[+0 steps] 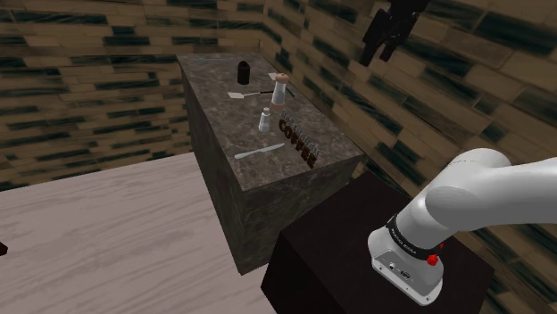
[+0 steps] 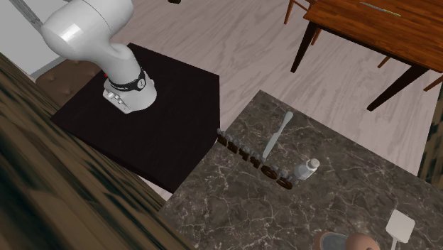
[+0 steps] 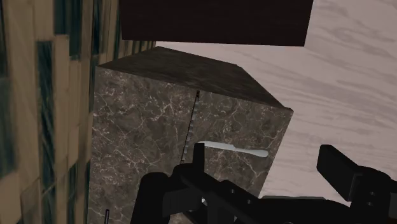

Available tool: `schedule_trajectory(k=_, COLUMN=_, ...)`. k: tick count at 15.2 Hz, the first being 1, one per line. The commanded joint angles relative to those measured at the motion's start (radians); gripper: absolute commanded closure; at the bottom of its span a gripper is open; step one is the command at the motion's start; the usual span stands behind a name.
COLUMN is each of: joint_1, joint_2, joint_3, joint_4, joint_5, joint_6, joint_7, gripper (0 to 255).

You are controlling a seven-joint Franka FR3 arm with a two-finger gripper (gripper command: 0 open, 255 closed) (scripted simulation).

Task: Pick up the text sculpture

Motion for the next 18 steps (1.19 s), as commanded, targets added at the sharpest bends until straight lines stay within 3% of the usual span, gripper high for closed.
schedule_trajectory(k=1, joint_1=0.0, joint_2=0.0, joint_3=0.0, joint_4=0.0, joint_5=0.0, joint_6=0.0, joint_7=0.0, gripper=0)
schedule_trajectory(k=10, joint_1=-0.03, joint_2=0.168, joint_3=-0.017, joint_4=-0.148, joint_5=-0.003, joint_6=0.299, joint_7=0.01, gripper=0)
schedule_trajectory(k=18, joint_1=-0.054, joint_2=0.404, joint_3=-0.035, joint_4=-0.19, joint_5=-0.001, joint_6=0.563, joint_7=0.018, gripper=0)
